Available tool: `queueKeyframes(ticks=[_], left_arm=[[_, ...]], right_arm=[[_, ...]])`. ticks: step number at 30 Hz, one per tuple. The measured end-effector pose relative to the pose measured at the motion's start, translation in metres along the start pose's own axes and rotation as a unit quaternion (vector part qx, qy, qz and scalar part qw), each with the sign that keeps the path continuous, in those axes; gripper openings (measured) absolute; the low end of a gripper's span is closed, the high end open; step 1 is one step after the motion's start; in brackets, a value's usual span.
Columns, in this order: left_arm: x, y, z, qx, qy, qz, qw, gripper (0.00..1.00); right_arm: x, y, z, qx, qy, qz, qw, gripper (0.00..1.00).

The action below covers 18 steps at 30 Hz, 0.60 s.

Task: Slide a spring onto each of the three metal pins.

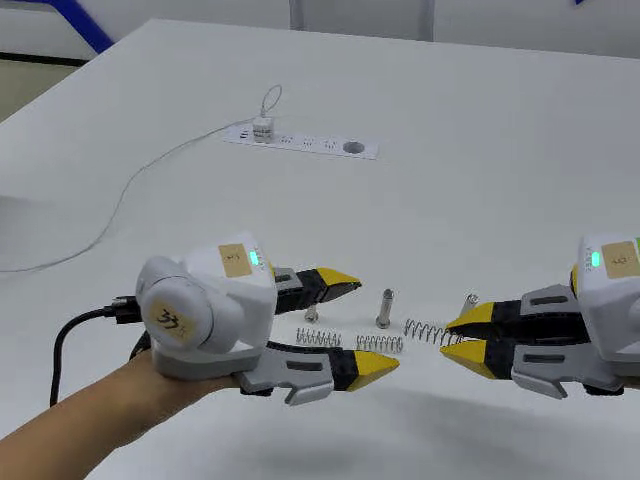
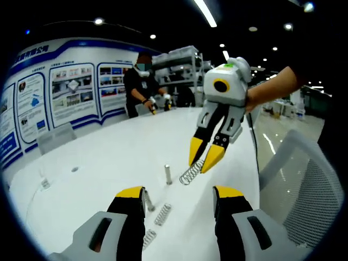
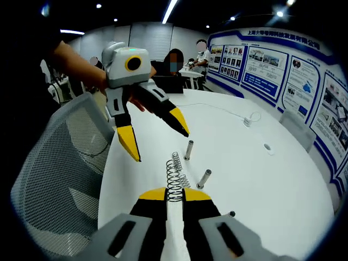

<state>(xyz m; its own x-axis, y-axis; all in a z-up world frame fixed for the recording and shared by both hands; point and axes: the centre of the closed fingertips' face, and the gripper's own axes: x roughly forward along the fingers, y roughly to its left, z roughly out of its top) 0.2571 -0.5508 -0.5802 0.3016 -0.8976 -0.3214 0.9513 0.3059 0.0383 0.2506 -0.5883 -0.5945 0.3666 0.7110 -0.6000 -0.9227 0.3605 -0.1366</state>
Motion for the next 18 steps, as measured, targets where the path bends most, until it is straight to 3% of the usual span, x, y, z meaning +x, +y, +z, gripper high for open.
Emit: queueKeyframes(ticks=[5,18], left_arm=[[0.006,-0.008,0.000,0.013,0.006,-0.023,0.9996,0.40],[0.007,-0.016,0.001,0.041,0.017,-0.052,0.9977,0.27]], right_arm=[[0.001,0.004,0.005,-0.020,0.002,0.008,0.9998,0.10],[0.004,0.017,0.018,-0.043,-0.003,0.031,0.9986,0.10]])
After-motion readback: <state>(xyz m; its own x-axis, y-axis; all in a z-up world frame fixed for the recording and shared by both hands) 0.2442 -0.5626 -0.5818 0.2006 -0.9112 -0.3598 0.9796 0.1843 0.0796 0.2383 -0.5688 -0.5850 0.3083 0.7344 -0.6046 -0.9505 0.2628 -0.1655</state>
